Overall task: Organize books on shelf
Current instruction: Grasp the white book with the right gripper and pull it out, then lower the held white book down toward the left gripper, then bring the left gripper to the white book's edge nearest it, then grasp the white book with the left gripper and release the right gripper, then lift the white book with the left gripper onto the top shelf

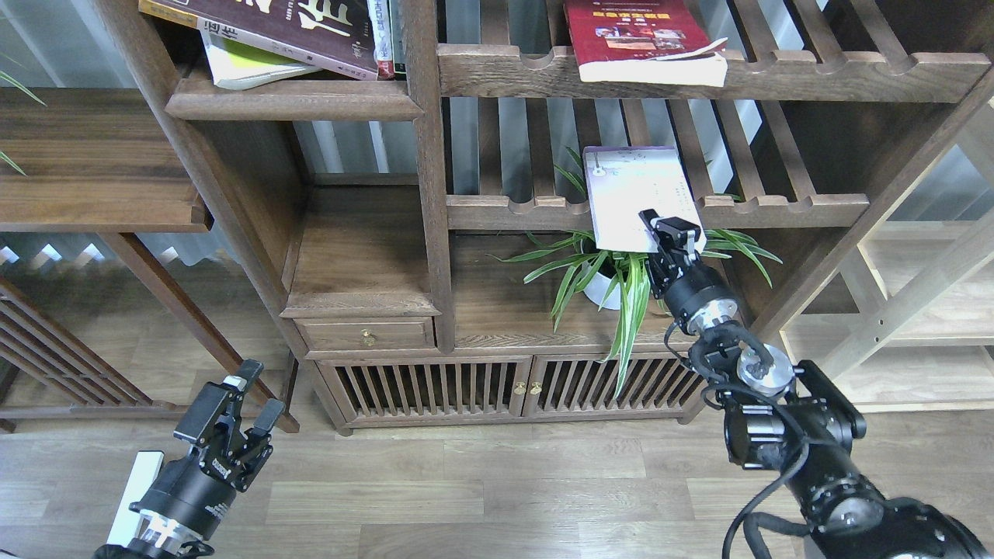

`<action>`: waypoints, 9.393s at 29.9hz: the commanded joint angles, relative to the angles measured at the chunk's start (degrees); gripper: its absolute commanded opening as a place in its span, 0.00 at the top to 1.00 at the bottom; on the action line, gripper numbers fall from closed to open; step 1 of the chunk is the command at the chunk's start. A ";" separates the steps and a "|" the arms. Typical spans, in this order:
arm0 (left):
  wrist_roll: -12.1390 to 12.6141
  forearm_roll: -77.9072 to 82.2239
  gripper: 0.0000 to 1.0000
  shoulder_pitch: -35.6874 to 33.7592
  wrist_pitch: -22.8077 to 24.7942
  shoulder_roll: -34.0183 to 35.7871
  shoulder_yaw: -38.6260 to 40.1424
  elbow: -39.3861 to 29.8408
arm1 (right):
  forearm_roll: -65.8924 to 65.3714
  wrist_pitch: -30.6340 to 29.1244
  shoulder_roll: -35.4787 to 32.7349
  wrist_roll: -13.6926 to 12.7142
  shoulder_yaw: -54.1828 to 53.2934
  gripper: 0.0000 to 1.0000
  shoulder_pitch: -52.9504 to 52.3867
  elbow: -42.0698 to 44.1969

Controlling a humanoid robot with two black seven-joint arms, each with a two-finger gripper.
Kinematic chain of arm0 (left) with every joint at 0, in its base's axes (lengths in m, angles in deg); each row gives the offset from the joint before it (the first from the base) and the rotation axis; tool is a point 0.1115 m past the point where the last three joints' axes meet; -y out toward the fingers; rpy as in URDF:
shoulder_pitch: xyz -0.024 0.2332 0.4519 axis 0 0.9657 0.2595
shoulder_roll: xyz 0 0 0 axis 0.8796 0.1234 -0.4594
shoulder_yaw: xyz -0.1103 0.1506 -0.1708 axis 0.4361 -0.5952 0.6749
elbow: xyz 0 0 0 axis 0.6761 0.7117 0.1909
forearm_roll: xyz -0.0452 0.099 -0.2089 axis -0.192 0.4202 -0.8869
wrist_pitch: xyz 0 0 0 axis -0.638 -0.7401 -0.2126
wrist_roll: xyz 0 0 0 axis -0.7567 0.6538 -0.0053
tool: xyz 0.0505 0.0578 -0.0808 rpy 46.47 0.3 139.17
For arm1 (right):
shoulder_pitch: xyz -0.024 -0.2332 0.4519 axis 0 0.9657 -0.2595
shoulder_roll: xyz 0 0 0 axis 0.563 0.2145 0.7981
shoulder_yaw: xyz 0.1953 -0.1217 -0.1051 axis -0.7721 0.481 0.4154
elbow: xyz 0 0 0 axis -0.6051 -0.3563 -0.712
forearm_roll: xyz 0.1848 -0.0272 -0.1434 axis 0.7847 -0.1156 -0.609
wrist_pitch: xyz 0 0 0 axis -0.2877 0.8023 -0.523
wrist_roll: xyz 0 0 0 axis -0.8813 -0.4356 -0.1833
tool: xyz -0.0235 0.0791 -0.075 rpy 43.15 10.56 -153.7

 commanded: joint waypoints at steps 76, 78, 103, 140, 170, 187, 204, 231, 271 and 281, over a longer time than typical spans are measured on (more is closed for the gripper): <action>0.00 -4.85 0.15 -8.64 0.00 6.31 -29.11 6.43 | 1.56 -8.61 0.00 -8.32 22.33 0.78 42.83 -29.30; 0.00 -4.85 0.17 -8.64 0.00 5.96 -30.16 6.43 | 1.47 -8.61 0.00 -8.32 23.20 0.78 42.22 -29.22; 0.00 -5.72 0.32 -9.17 0.00 3.41 -34.39 6.61 | -0.64 -8.61 0.00 -8.32 28.66 0.76 40.98 -29.13; 0.00 -15.56 0.45 -10.13 0.00 12.46 -41.06 4.68 | -0.55 -8.61 -0.97 -11.10 32.61 0.75 39.22 -29.04; 0.00 -16.97 0.67 -10.92 0.00 17.20 -40.80 1.69 | -1.96 -8.61 -0.35 -11.10 32.79 0.71 38.61 -28.43; 0.00 -16.53 0.60 -10.92 0.00 16.94 -43.18 0.90 | -4.07 -8.61 0.00 -11.10 33.32 0.72 38.87 -28.25; 0.00 -16.62 0.71 -10.75 0.00 16.68 -42.21 0.99 | -6.62 -8.61 0.00 -11.10 32.62 0.72 42.66 -30.80; 0.00 -16.88 0.60 -8.02 0.00 18.70 -42.21 -1.65 | -5.56 -8.61 0.00 -11.10 33.14 0.74 35.62 -30.71; 0.00 -17.15 0.79 -7.85 0.00 27.91 -29.92 -15.17 | -6.70 -8.61 -0.17 -11.10 20.13 0.47 34.92 -11.03; 0.00 -20.23 0.79 -7.50 0.00 40.14 -18.23 -30.03 | -5.21 -8.61 -0.62 -11.10 19.96 0.46 33.95 -9.71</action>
